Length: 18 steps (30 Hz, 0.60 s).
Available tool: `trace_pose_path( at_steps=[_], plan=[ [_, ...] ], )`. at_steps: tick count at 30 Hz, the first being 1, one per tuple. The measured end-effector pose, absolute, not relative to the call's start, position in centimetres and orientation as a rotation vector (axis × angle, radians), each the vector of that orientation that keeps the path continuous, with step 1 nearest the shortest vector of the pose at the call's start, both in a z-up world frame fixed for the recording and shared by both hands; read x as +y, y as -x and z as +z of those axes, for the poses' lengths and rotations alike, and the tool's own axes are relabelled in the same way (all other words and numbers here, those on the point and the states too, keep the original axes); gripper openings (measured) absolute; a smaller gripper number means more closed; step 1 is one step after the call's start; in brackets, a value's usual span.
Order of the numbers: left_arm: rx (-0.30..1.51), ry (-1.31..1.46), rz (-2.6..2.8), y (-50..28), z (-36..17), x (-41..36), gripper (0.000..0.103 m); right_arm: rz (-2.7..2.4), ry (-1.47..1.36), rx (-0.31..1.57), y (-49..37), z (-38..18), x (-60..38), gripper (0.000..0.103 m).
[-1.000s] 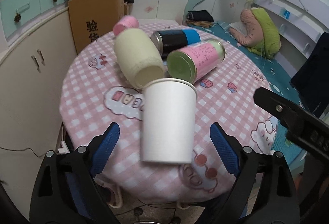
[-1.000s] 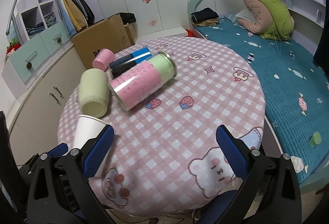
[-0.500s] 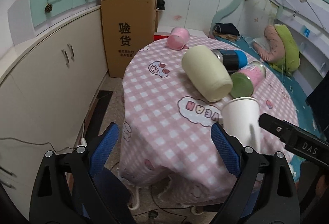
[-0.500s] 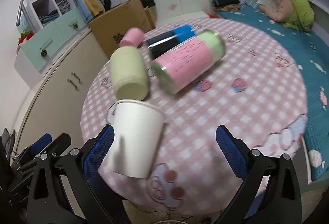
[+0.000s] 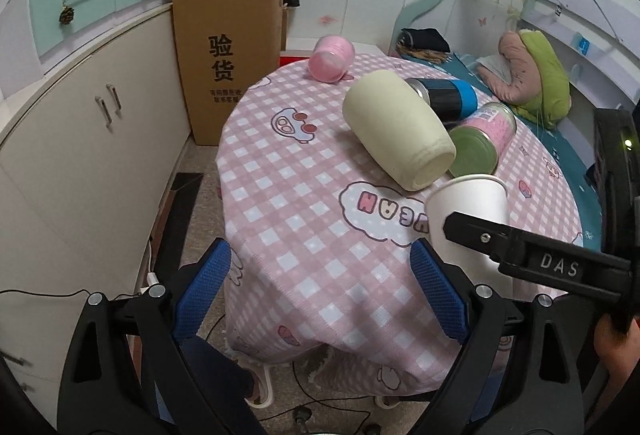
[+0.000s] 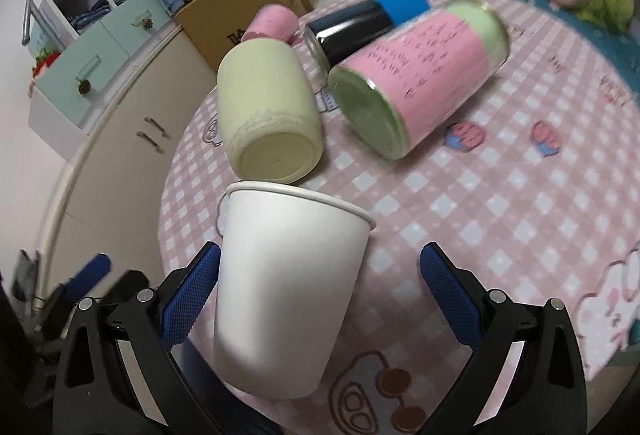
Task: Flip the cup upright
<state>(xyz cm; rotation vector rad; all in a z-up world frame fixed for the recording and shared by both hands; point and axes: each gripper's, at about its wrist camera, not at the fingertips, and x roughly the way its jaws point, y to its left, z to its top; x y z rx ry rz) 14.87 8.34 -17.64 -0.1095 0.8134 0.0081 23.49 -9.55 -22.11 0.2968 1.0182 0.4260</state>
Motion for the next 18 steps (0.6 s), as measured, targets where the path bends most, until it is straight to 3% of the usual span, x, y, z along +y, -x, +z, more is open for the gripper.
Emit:
trace_pose_path(
  at_steps=[5,9,18],
  plan=[
    [0.825,0.101,-0.012,-15.2,-18.0,7.8,0.092,0.462,-0.308,1.027,-24.0,-22.1,-9.6,0.092],
    [0.834,0.102,-0.025,-15.4,-18.1,7.3,0.092,0.523,-0.335,1.035,-24.4,-21.9,-9.6,0.070],
    [0.830,0.108,-0.047,-15.8,-17.8,6.5,0.092,0.434,-0.148,0.860,-21.8,-18.7,-10.3,0.069]
  ],
)
